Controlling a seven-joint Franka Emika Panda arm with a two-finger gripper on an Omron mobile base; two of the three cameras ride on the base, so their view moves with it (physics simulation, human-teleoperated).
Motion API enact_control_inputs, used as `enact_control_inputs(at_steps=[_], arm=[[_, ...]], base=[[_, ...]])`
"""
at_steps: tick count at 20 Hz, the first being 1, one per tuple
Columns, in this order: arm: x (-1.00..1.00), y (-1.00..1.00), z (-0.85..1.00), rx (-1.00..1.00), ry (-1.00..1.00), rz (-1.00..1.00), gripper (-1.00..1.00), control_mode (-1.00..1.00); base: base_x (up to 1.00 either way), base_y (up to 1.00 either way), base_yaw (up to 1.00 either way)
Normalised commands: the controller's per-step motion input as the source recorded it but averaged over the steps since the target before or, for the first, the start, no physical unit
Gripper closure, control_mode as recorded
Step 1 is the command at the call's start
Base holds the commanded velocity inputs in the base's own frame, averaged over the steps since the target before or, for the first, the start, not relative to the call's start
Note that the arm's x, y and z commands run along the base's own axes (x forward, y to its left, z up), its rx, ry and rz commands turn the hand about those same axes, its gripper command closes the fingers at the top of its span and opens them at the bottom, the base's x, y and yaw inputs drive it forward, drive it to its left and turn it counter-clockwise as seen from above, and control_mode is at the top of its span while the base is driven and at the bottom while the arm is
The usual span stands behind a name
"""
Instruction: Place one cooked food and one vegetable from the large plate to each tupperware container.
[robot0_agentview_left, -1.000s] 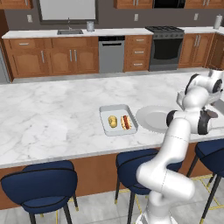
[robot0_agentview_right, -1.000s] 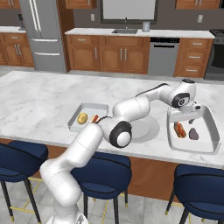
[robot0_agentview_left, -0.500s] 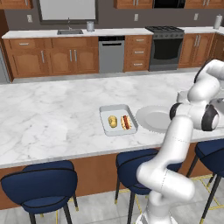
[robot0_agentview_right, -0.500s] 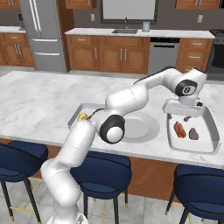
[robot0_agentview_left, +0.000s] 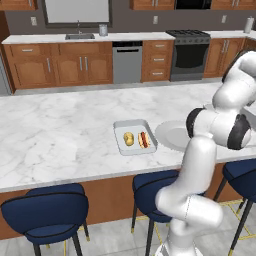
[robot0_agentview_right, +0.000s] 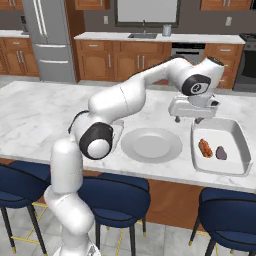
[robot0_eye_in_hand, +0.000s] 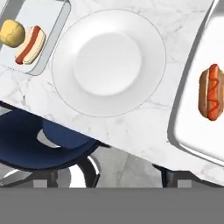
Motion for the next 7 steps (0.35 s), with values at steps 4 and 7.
enact_control_inputs(at_steps=[4,7], arm=[[0.0,1.0,0.0,-0.34,0.0,0.24,-1.0,-1.0],[0.08,1.0,0.0,-0.3,0.02,0.18,-1.0,-1.0]], base=[[0.0,0.0,0.0],[0.0,0.0,0.0]])
